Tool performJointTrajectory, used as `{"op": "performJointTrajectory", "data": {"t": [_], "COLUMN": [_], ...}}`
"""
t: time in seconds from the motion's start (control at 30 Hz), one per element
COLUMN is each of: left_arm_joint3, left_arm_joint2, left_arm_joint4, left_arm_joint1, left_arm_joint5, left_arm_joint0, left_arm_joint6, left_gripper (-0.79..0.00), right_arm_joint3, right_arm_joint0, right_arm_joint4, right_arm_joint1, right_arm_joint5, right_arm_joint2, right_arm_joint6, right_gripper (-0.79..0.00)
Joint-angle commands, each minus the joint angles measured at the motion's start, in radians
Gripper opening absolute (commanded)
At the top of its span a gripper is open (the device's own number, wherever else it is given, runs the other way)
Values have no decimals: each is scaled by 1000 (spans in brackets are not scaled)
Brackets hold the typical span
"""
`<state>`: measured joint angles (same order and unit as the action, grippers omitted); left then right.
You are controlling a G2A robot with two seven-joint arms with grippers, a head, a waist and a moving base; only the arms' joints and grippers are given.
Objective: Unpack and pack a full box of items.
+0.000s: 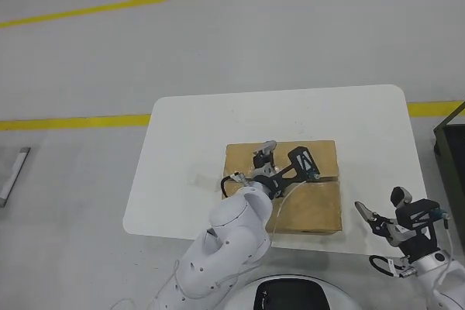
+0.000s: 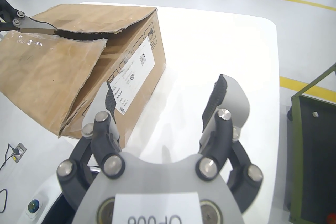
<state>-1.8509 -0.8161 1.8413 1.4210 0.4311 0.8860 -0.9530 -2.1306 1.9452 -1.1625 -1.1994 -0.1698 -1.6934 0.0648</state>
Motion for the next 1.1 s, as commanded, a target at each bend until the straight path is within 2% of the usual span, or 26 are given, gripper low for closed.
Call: {"op": "performJointTrajectory", "data": {"t": [0.0,0.3,0.47,0.73,0.93,1.07], "left_arm_joint3": [7,62,87,129,236,344], "left_arm_joint2": [4,24,22,14,47,89], "left_arm_joint4": [9,87,140,198,263,325], "left_arm_joint1": [2,14,23,51,89,120], "left_arm_joint5": [3,2,-55,-224,-376,-476], "left_arm_joint0": [0,-24,-40,-95,-185,-250], "left_arm_joint6": [2,23,62,121,153,182], "left_gripper": [0,0,0,0,0,0], "right_arm_joint3": [1,3,1,-1,-4,-2], "right_arm_joint0": [-1,2,2,1,-6,-10], "right_arm_joint4": [0,-3,-2,2,-2,-3], "right_arm_joint1": [0,-2,-3,-5,-5,-6], "right_arm_joint5": [-1,2,2,1,-3,-4], "right_arm_joint2": [0,-1,-1,-6,-2,0], "right_arm_joint6": [0,4,4,2,6,8], "right_gripper": [-77,-95,-95,-86,-89,-95]}}
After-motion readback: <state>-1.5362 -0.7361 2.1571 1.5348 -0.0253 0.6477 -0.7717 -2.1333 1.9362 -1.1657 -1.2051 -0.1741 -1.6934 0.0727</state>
